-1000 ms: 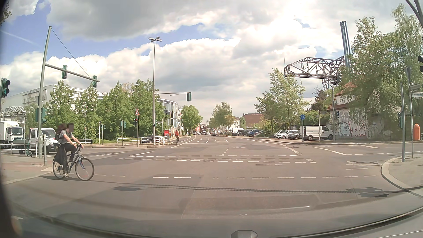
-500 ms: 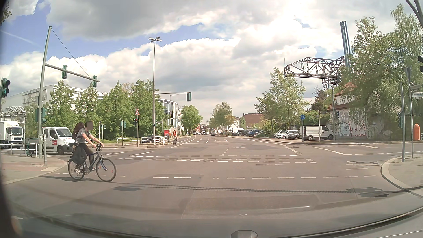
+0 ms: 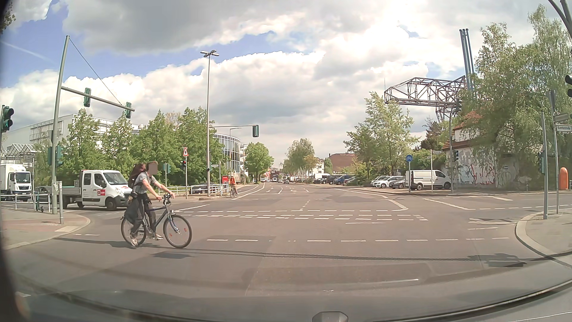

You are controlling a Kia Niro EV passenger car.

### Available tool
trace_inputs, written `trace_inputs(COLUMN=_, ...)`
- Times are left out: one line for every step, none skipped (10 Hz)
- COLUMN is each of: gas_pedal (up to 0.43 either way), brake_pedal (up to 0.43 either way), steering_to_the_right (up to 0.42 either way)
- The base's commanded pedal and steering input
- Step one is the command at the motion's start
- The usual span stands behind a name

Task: Follow the waypoints while adhering to traffic rules and regulations

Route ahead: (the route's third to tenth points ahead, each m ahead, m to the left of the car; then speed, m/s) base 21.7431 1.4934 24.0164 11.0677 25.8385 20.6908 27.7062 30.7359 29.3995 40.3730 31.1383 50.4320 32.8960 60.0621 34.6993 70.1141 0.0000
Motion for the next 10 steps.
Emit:
trace_inputs(gas_pedal=0.000, brake_pedal=0.311, steering_to_the_right=0.003)
trace_inputs(gas_pedal=0.000, brake_pedal=0.311, steering_to_the_right=0.003)
trace_inputs(gas_pedal=0.000, brake_pedal=0.311, steering_to_the_right=0.003)
trace_inputs(gas_pedal=0.000, brake_pedal=0.311, steering_to_the_right=0.003)
trace_inputs(gas_pedal=0.000, brake_pedal=0.311, steering_to_the_right=0.003)
trace_inputs(gas_pedal=0.000, brake_pedal=0.311, steering_to_the_right=0.003)
trace_inputs(gas_pedal=0.000, brake_pedal=0.311, steering_to_the_right=0.003)
trace_inputs(gas_pedal=0.000, brake_pedal=0.311, steering_to_the_right=0.003)
trace_inputs(gas_pedal=0.000, brake_pedal=0.311, steering_to_the_right=0.003)
trace_inputs(gas_pedal=0.000, brake_pedal=0.311, steering_to_the_right=0.003)
